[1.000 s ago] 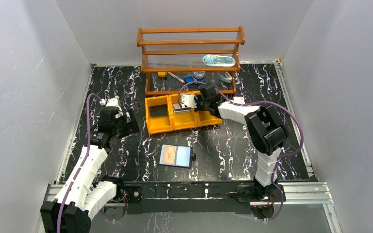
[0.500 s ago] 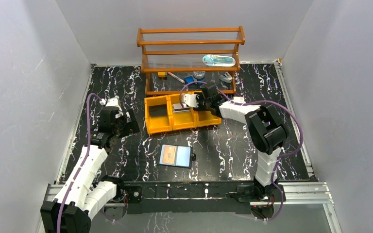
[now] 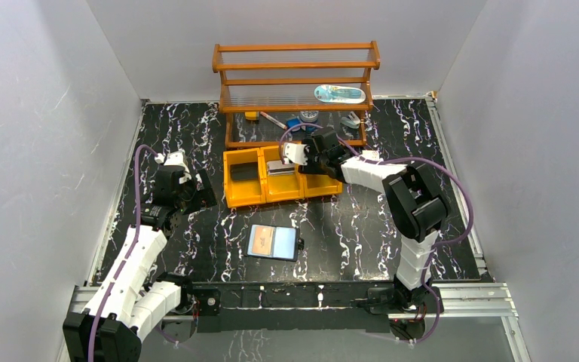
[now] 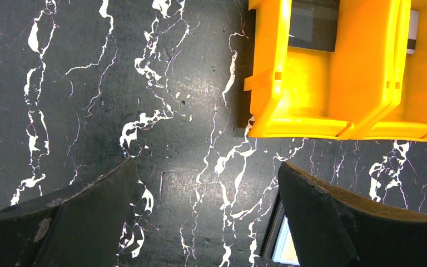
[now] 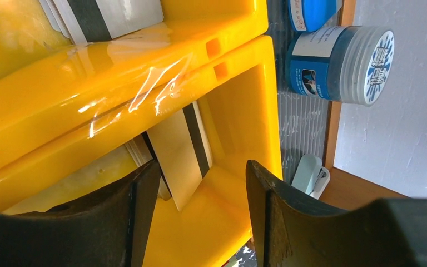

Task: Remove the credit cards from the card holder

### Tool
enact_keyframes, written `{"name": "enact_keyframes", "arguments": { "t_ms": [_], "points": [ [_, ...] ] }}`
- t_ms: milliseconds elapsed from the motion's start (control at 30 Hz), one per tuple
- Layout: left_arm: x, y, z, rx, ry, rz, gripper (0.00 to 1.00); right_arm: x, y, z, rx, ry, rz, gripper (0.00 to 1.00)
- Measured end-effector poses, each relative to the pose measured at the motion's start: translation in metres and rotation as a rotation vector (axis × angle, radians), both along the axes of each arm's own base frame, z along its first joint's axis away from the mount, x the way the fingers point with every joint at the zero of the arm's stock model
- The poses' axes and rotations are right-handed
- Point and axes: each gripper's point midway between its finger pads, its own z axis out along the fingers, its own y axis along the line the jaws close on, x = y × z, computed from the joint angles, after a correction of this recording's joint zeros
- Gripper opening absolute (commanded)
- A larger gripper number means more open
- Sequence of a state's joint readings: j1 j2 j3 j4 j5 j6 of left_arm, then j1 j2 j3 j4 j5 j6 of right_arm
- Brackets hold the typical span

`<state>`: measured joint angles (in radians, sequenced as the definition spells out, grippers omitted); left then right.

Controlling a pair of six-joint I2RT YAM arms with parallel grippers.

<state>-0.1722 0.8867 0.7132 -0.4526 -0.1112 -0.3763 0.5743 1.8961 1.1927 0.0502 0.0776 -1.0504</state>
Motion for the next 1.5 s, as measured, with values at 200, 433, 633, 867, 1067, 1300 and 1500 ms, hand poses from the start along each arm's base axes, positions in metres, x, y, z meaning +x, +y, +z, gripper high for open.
{"name": "enact_keyframes", "arguments": {
  "t_ms": [200, 433, 633, 867, 1067, 1300, 1500],
  "points": [
    [0.0, 0.0, 0.0, 0.001, 0.0, -0.001, 0.98, -0.002, 0.002, 0.012, 0.038, -0.005, -0.006, 0.68],
    [0.0, 0.0, 0.0, 0.0, 0.0, -0.003, 0.98, -0.003, 0.003, 0.028, 0.071, -0.025, -0.016, 0.68],
    [0.0, -0.001, 0.0, -0.002, 0.001, -0.006, 0.98, -0.007, 0.003, 0.045, 0.171, -0.011, -0.092, 0.67],
    [0.0, -0.001, 0.0, -0.004, 0.001, -0.007, 0.98, -0.032, 0.009, 0.14, 0.636, 0.02, -0.288, 0.87],
    [0.0, -0.002, 0.0, -0.006, 0.001, -0.01, 0.98, -0.066, 0.03, 0.151, 0.937, 0.316, -0.433, 0.89],
    [0.0, -0.001, 0.003, -0.005, -0.01, -0.007, 0.98, -0.111, 0.047, 0.094, 1.024, 0.658, -0.734, 0.84],
    [-0.001, 0.003, 0.008, 0.004, -0.032, 0.01, 0.98, -0.161, 0.07, 0.071, 0.995, 0.589, -0.976, 0.87]
  ]
}}
